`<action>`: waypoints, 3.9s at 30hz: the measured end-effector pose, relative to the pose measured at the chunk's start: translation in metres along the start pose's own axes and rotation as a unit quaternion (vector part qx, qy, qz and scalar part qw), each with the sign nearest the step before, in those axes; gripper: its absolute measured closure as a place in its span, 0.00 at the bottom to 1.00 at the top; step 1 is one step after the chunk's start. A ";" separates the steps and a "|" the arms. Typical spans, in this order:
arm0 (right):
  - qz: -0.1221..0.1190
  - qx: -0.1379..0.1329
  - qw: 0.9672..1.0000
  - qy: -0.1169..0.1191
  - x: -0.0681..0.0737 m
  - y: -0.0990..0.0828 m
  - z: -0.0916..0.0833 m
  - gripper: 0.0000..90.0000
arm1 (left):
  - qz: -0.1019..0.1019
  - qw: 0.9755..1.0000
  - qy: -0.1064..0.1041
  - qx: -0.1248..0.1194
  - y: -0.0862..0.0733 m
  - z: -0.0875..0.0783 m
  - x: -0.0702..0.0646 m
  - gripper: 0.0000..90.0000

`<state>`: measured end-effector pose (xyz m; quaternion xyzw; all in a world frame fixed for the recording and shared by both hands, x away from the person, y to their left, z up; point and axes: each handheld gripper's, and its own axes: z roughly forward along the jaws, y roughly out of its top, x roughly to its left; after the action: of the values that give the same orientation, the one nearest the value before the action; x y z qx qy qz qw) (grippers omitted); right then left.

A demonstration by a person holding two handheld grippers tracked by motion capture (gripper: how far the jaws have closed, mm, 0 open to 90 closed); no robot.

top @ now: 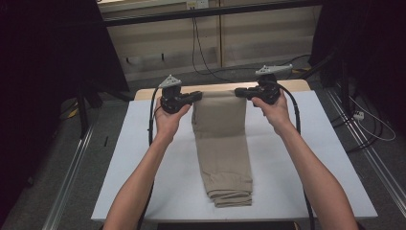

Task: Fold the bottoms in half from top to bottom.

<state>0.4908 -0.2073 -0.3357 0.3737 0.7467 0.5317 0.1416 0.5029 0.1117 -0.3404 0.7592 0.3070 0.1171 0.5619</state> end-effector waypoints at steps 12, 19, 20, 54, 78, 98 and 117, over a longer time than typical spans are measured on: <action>-0.006 0.010 0.999 0.030 0.032 -0.035 -0.027 0.95 | 0.028 0.999 -0.032 0.026 -0.026 -0.032 -0.039 0.96; -0.004 0.016 0.999 0.041 0.046 -0.055 -0.044 0.95 | 0.031 0.997 -0.056 0.036 -0.042 -0.044 -0.056 0.96; -0.001 0.016 0.999 0.043 0.048 -0.057 -0.045 0.95 | 0.034 0.997 -0.058 0.041 -0.047 -0.045 -0.059 0.96; -0.051 0.142 0.984 0.090 0.116 -0.152 -0.061 0.93 | 0.069 0.982 -0.104 0.144 -0.125 -0.056 -0.109 0.63; -0.080 0.175 0.976 0.098 0.149 -0.184 -0.090 0.98 | 0.099 0.957 -0.163 0.219 -0.153 -0.074 -0.154 1.00; -0.067 0.153 0.983 0.081 0.152 -0.185 -0.086 0.50 | 0.087 0.959 -0.172 0.208 -0.155 -0.068 -0.154 0.75; -0.019 0.078 0.997 -0.015 0.127 -0.167 -0.085 0.09 | 0.046 0.990 -0.039 0.125 -0.144 -0.079 -0.110 0.14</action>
<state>0.2841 -0.2020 -0.4289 0.3776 0.7908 0.4630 0.1331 0.3272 0.1331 -0.4286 0.8408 0.2616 0.0738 0.4681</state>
